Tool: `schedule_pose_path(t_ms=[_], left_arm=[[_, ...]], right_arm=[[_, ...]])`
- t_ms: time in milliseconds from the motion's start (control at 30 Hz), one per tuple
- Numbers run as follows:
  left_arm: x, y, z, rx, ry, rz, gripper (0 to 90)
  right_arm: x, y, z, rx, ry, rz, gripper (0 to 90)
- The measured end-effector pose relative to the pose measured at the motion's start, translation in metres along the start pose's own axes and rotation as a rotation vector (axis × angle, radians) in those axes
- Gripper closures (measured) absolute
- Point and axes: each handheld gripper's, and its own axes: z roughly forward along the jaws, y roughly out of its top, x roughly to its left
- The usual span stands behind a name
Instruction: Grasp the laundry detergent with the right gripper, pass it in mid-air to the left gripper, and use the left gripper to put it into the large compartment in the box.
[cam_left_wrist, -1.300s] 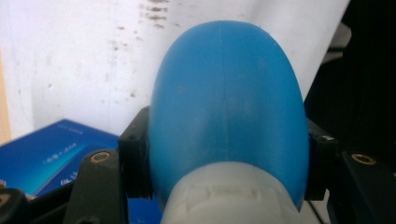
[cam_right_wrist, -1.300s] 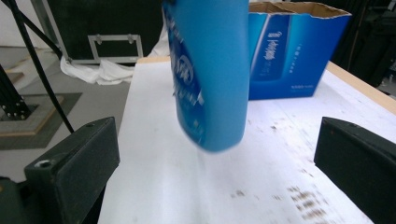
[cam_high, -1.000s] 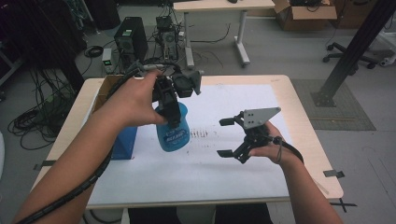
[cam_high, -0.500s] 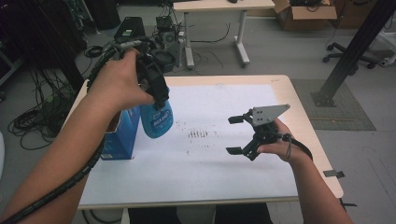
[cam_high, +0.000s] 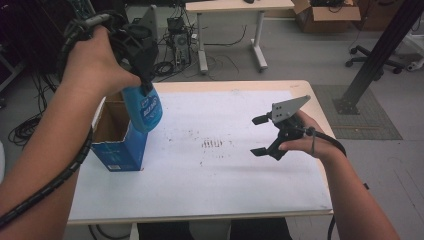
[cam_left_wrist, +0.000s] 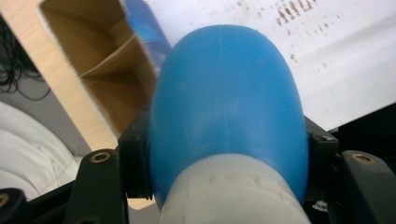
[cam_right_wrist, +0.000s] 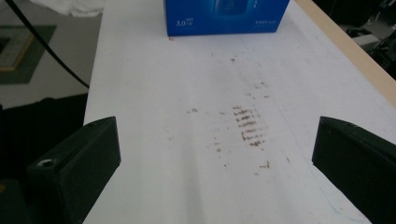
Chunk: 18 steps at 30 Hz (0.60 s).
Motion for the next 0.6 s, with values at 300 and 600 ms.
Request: schedule_pose_path(t_ms=[300,600], left_arm=[[0.034,-0.007,-0.015,0.016,0.003,-0.116,37.8],[0.063,-0.015,-0.019,0.024,0.000,-0.227,37.8]], right_arm=[[-0.016,0.019,-0.014,0.160,0.005,-0.026,1.9],[-0.029,0.037,-0.027,0.300,0.009,-0.051,2.4]])
